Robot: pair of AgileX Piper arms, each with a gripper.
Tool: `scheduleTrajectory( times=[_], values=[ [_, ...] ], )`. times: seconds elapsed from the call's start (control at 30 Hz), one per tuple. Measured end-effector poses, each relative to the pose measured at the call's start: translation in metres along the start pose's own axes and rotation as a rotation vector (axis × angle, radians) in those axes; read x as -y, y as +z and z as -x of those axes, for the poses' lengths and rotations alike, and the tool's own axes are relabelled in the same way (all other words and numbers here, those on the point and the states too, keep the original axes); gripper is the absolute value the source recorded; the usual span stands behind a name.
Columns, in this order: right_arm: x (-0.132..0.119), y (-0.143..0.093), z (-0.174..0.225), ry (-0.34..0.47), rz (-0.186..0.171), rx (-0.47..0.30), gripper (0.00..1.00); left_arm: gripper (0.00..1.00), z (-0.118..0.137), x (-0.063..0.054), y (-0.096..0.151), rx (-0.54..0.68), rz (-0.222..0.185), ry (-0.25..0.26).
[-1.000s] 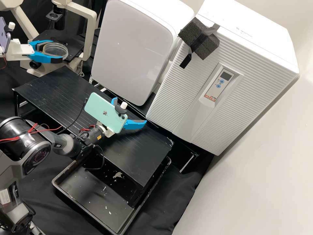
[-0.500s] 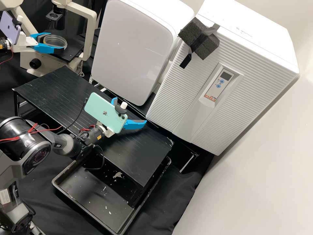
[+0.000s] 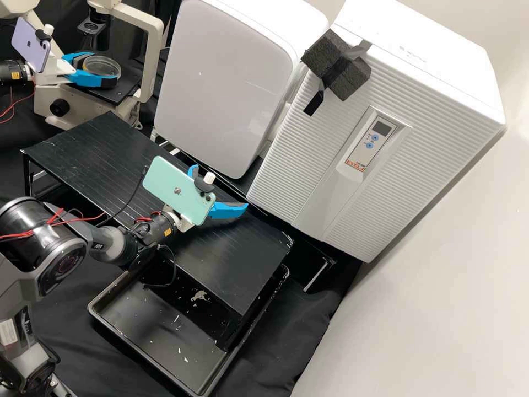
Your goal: Place the petri dish on the microscope
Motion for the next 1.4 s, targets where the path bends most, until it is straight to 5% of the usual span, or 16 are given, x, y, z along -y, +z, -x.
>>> scheduleTrajectory(
  times=[0.23,0.27,1.1,1.4],
  values=[
    [0.0,0.0,0.0,0.0,0.0,0.0,1.0,0.0,-0.004,0.001,-0.002,-0.005,-0.008,-0.002],
    [0.0,0.0,0.0,0.0,0.0,0.0,1.0,1.0,-0.004,0.002,-0.002,-0.006,-0.02,-0.004],
    [0.0,0.0,0.0,0.0,0.0,0.0,1.0,1.0,-0.007,0.004,-0.005,-0.004,-0.032,0.0],
    [0.0,0.0,0.0,0.0,0.0,0.0,1.0,1.0,0.018,0.01,-0.005,-0.016,-0.001,0.021]
  ],
)
